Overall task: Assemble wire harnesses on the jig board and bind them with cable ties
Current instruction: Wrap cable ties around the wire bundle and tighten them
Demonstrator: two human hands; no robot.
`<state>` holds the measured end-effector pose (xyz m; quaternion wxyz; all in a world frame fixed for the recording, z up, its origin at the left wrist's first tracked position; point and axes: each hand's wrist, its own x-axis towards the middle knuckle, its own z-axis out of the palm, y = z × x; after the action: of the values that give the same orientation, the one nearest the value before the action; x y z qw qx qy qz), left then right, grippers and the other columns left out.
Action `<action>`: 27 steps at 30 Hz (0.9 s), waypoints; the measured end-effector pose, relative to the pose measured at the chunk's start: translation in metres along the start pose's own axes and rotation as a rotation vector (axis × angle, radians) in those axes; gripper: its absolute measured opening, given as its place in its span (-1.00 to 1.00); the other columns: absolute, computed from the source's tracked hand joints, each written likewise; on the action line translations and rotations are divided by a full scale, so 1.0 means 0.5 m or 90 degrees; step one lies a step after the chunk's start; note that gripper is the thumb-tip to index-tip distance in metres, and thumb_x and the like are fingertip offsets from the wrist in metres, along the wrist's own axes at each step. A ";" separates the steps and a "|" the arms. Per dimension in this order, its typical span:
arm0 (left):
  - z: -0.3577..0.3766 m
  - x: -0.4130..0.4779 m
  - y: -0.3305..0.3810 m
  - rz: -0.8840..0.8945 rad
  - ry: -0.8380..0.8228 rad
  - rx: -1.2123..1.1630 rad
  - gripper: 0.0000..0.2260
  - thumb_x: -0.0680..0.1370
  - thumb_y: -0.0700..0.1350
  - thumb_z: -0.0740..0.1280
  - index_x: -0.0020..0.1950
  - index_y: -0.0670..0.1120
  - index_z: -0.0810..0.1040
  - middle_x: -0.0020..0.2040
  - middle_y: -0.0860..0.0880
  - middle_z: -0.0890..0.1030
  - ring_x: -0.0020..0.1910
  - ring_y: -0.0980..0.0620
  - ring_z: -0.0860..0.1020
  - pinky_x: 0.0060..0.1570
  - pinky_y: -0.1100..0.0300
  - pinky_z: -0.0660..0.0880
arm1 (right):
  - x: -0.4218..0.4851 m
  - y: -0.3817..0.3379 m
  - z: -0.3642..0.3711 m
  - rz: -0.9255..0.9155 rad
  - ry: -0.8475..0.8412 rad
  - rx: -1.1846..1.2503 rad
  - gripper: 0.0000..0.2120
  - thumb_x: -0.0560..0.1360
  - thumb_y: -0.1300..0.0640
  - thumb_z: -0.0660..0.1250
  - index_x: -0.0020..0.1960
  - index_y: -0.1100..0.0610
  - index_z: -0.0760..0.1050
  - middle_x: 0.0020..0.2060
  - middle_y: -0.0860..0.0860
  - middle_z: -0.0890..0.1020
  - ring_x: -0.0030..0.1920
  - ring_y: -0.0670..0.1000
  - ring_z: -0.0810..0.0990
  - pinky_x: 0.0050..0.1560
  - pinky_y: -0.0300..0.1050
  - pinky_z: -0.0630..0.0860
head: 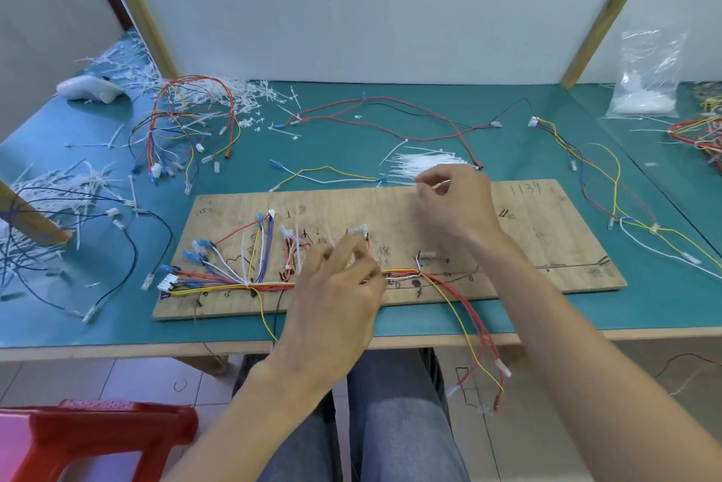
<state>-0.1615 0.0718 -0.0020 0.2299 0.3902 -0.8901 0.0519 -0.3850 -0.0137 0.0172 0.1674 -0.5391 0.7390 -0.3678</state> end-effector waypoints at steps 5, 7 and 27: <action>-0.004 0.005 -0.004 -0.016 -0.044 -0.018 -0.85 0.50 0.00 0.57 -0.24 0.02 0.72 -0.10 0.12 0.57 0.02 -0.04 0.48 -0.04 0.06 0.28 | 0.109 0.053 -0.001 0.054 -0.023 -0.137 -0.92 0.54 0.14 0.46 -0.01 0.03 0.73 -0.17 0.01 0.72 0.03 0.12 0.68 0.11 -0.02 0.61; -0.011 0.009 -0.004 -0.019 -0.054 -0.026 -0.82 0.44 -0.04 0.60 -0.32 0.00 0.69 -0.09 0.05 0.49 -0.02 -0.07 0.46 -0.09 0.08 0.23 | 0.127 0.052 0.001 0.045 -0.036 -0.166 -0.95 0.51 0.11 0.49 -0.08 0.01 0.74 -0.19 0.01 0.72 0.00 0.12 0.67 0.03 -0.04 0.62; -0.002 0.033 -0.012 -0.015 -0.139 -0.037 -0.70 0.16 -0.03 0.75 -0.46 0.04 0.63 -0.27 0.13 0.44 -0.12 0.08 0.27 -0.27 0.18 0.29 | 0.165 0.062 -0.028 0.031 -0.020 -0.130 -0.97 0.57 0.14 0.47 -0.02 0.03 0.68 -0.11 0.01 0.70 0.08 0.12 0.62 0.07 -0.01 0.56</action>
<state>-0.1665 0.0567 0.0060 0.1431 0.3970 -0.9064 -0.0193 -0.4449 -0.0799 0.0166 0.1322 -0.5411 0.7827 -0.2778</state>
